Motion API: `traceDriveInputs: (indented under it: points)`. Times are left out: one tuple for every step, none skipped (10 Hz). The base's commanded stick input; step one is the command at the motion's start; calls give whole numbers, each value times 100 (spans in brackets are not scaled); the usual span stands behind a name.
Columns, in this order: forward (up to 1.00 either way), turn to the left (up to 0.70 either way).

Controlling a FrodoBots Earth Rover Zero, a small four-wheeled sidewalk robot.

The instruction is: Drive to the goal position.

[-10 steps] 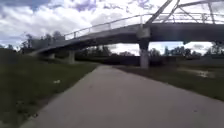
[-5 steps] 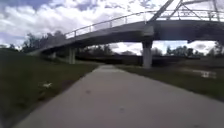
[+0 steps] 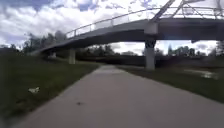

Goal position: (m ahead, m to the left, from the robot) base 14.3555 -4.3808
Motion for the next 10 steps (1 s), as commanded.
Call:
traceDriveInputs:
  points:
    - [100,0]
    - [100,0]
    - [100,0]
    - [100,0]
    - [100,-34]
    - [100,-40]
    - [100,-37]
    - [100,-15]
    - [100,0]
    - [100,0]
